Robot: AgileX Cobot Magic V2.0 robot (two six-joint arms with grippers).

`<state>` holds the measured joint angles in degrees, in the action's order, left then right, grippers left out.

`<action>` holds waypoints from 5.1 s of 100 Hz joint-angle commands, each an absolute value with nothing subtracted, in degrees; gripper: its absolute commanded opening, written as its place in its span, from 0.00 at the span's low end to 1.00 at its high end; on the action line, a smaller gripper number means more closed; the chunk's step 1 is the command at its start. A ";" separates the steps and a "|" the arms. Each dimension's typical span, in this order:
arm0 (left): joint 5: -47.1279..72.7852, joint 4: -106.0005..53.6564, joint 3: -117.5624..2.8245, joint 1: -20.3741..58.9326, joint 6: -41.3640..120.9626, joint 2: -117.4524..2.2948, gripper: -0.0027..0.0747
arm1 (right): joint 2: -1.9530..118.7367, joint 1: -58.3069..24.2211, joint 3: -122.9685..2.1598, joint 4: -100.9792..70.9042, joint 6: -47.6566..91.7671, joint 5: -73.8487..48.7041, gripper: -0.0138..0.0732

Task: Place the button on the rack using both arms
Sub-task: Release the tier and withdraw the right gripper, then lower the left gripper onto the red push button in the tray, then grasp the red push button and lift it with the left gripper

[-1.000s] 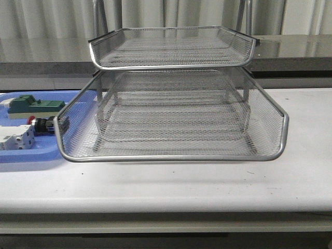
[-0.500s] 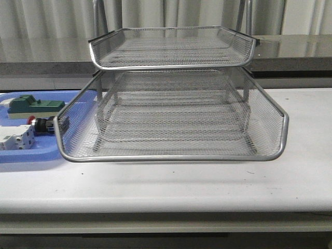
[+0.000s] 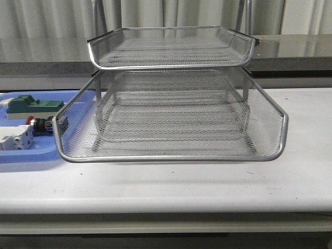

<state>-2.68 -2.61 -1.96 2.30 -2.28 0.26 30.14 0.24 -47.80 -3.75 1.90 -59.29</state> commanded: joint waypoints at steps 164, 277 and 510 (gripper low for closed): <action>34.38 -1.09 -58.09 2.24 5.92 -70.37 0.90 | 30.47 0.48 -49.77 -3.62 1.95 -56.02 0.08; 67.53 -10.49 -111.63 2.36 44.96 -114.89 0.83 | 30.47 0.48 -49.77 -3.62 1.95 -56.02 0.08; 66.92 -9.15 -118.82 4.94 53.96 -131.42 0.09 | 30.47 0.48 -49.77 -3.67 1.95 -56.03 0.08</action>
